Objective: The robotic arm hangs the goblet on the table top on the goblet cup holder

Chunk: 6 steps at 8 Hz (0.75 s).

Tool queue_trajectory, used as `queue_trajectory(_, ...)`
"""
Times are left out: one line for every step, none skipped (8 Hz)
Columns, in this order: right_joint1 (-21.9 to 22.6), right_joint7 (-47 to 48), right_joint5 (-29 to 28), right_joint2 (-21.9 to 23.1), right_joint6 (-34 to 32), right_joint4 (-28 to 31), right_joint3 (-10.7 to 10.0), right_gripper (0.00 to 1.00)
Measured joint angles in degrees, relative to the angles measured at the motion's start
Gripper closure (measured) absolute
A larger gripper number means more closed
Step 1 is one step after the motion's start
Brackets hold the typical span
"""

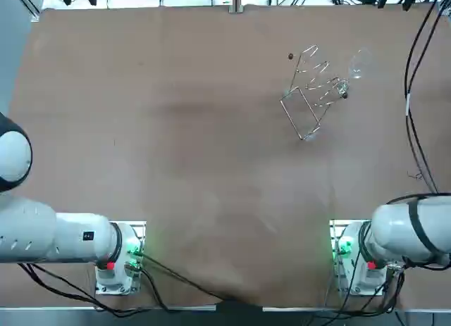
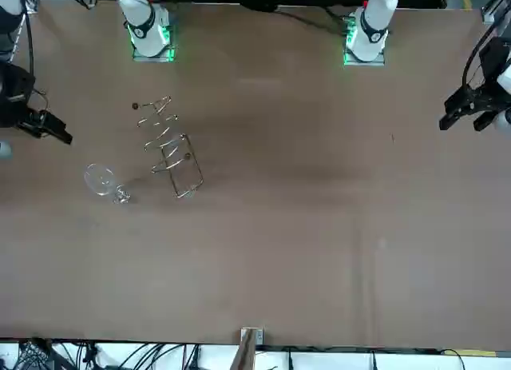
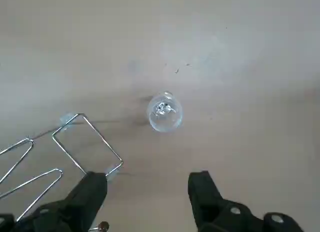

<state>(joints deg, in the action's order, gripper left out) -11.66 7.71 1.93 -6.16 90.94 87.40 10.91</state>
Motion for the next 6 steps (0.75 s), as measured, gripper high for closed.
queue_trajectory(0.00, -0.01, 0.00, 0.00, -0.02, 0.00, 0.00, 0.00)
queue_trajectory(0.00, -0.13, 0.00, 0.00, -0.05, 0.00, 0.00, 0.00)
queue_trajectory(-0.11, -0.22, 0.00, 0.00, -0.47, 0.01, -0.01, 0.00)
queue_trajectory(-0.63, -1.57, -0.08, -0.02, -0.97, 0.20, -0.09, 0.00)
queue_trajectory(-1.88, -6.40, -0.54, -0.18, -1.08, 0.71, -0.21, 0.00)
queue_trajectory(-3.88, -12.73, -2.19, -0.52, -1.02, 1.26, -0.45, 0.00)
